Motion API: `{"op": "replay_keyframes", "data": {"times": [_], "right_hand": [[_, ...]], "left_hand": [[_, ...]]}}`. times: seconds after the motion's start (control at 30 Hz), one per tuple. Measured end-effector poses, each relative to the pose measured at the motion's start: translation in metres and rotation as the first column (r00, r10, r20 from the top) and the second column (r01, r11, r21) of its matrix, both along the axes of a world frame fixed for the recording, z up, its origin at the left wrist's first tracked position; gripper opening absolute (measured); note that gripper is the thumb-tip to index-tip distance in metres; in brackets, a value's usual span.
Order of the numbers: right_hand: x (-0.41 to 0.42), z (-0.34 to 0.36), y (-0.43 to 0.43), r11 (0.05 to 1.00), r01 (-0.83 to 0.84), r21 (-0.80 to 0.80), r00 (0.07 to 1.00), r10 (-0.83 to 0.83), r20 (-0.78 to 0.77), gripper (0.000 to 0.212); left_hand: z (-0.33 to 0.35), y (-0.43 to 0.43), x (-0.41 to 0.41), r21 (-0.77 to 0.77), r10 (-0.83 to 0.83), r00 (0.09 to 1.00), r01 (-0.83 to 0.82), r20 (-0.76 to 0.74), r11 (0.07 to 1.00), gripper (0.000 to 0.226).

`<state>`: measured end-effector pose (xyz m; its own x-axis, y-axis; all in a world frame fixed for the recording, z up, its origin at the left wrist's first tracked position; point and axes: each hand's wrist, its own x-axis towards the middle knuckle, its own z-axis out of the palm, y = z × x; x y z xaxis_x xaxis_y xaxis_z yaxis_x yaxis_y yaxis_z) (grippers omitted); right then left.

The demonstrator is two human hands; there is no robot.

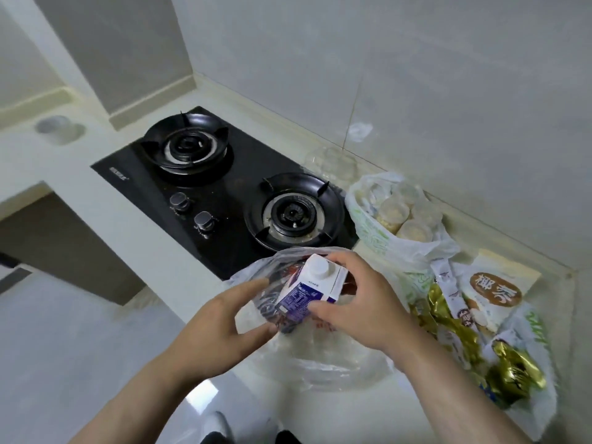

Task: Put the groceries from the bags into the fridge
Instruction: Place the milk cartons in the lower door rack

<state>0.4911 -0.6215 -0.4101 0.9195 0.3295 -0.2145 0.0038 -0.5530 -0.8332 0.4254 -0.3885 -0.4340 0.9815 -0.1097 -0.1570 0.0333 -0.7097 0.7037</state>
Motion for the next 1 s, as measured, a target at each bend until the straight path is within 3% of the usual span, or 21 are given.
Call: {"op": "replay_keyframes", "data": {"times": [0.13,0.27,0.47,0.73,0.93,1.0], "right_hand": [[-0.003,0.021,0.039,0.974,-0.141,0.178,0.990,0.142,0.008,0.056],[-0.017,0.037,0.083,0.919,-0.316,0.234,0.947,0.319,0.025,0.055],[-0.064,0.066,0.173,0.762,-0.559,0.327,0.806,0.592,-0.003,0.053],[-0.185,0.091,0.303,0.533,-0.749,0.394,0.570,0.821,-0.027,0.051],[-0.291,0.111,0.389,0.367,-0.854,0.370,0.398,0.918,0.008,0.064],[-0.324,0.116,0.414,0.297,-0.876,0.380,0.337,0.941,0.042,0.059]], "left_hand": [[0.023,0.019,-0.031,-0.104,0.168,0.985,-0.171,-0.037,0.980,0.047],[0.036,0.051,-0.080,-0.104,0.379,0.925,-0.377,0.001,0.920,0.068],[0.068,0.093,-0.172,-0.284,0.584,0.804,-0.537,0.114,0.794,0.055],[0.082,0.153,-0.331,-0.426,0.861,0.466,-0.750,0.204,0.507,0.042],[0.090,0.189,-0.444,-0.487,0.946,0.199,-0.819,0.257,0.304,0.040],[0.093,0.199,-0.478,-0.496,0.952,0.122,-0.831,0.279,0.252,0.040]]}}
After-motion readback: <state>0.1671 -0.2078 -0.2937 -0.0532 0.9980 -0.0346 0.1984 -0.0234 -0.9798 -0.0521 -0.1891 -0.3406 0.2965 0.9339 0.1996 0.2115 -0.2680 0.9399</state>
